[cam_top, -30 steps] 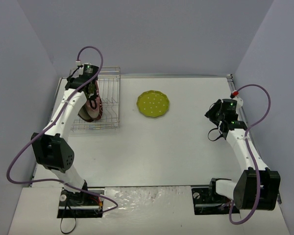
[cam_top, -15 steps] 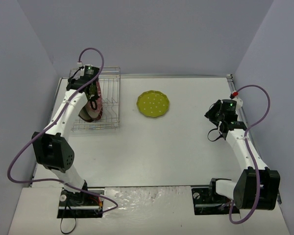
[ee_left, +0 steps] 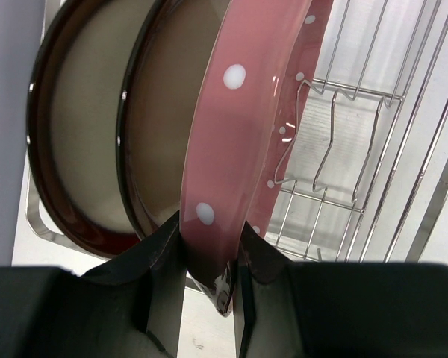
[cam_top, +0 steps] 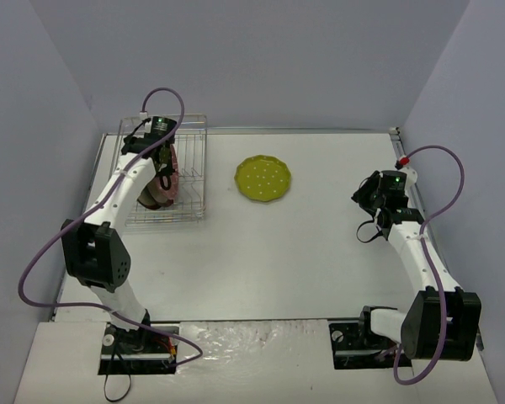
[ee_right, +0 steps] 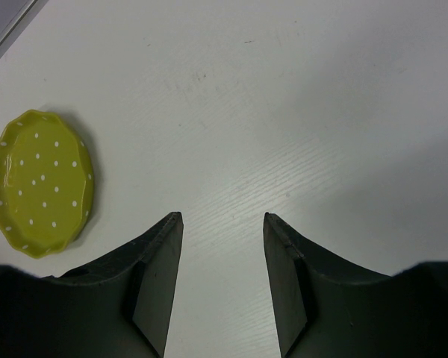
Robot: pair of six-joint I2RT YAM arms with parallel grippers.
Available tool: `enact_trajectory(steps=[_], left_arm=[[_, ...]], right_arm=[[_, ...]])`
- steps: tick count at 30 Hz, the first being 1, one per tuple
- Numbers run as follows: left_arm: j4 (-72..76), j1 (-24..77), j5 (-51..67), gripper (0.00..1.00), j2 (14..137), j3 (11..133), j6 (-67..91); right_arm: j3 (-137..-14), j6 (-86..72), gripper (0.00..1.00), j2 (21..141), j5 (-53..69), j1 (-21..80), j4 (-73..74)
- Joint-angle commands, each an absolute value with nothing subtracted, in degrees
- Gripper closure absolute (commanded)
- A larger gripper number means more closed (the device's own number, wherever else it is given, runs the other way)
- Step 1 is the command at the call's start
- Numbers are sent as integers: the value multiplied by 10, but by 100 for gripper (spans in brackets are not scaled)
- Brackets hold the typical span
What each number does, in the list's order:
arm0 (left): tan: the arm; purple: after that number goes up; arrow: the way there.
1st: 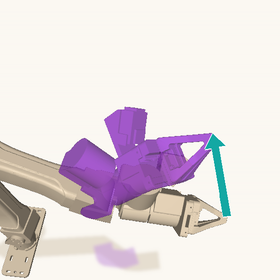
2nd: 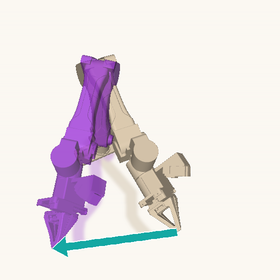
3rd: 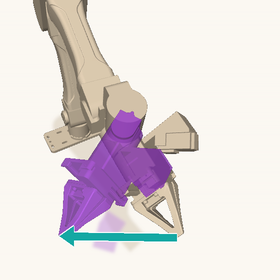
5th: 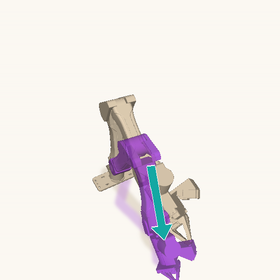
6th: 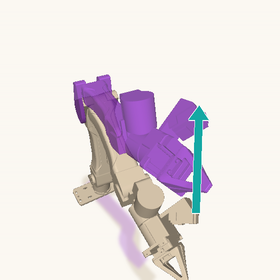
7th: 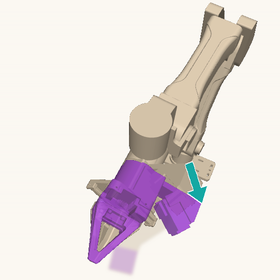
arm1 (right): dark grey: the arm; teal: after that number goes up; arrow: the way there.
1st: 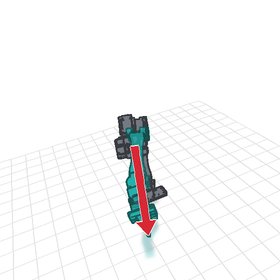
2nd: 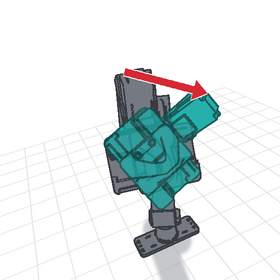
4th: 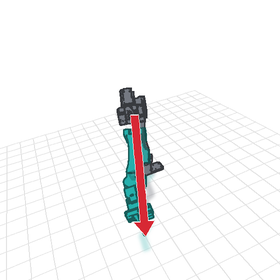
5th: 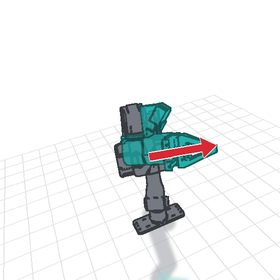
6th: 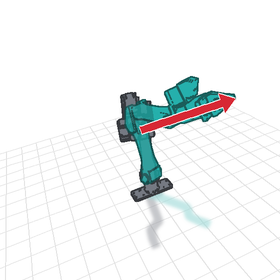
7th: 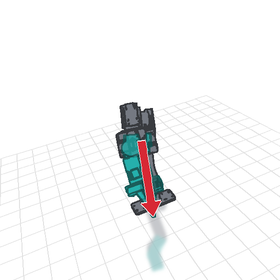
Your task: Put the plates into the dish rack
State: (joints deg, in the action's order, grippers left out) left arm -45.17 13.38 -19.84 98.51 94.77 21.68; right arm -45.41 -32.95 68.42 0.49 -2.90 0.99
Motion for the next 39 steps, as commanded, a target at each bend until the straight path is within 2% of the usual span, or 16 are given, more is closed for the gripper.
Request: enact_trajectory(steps=[1,23,24,26,29,34,39], left_arm=[[-414,141,-231,100,964,960,225],[-409,142,-237,100,982,931,243],[-411,142,-238,99,982,932,243],[-412,144,-241,88,979,931,242],[-415,146,-247,77,976,938,241],[-427,150,-256,67,974,953,235],[-434,153,-265,66,971,968,231]], right_arm=[[-455,-330,56,685,6,-25,-21],[-458,-329,56,687,5,-24,-21],[-458,-330,56,687,5,-24,-21],[-457,-329,56,687,5,-24,-21],[-456,-330,56,686,5,-24,-21],[-456,-330,56,686,5,-23,-22],[-455,-330,56,684,5,-22,-21]])
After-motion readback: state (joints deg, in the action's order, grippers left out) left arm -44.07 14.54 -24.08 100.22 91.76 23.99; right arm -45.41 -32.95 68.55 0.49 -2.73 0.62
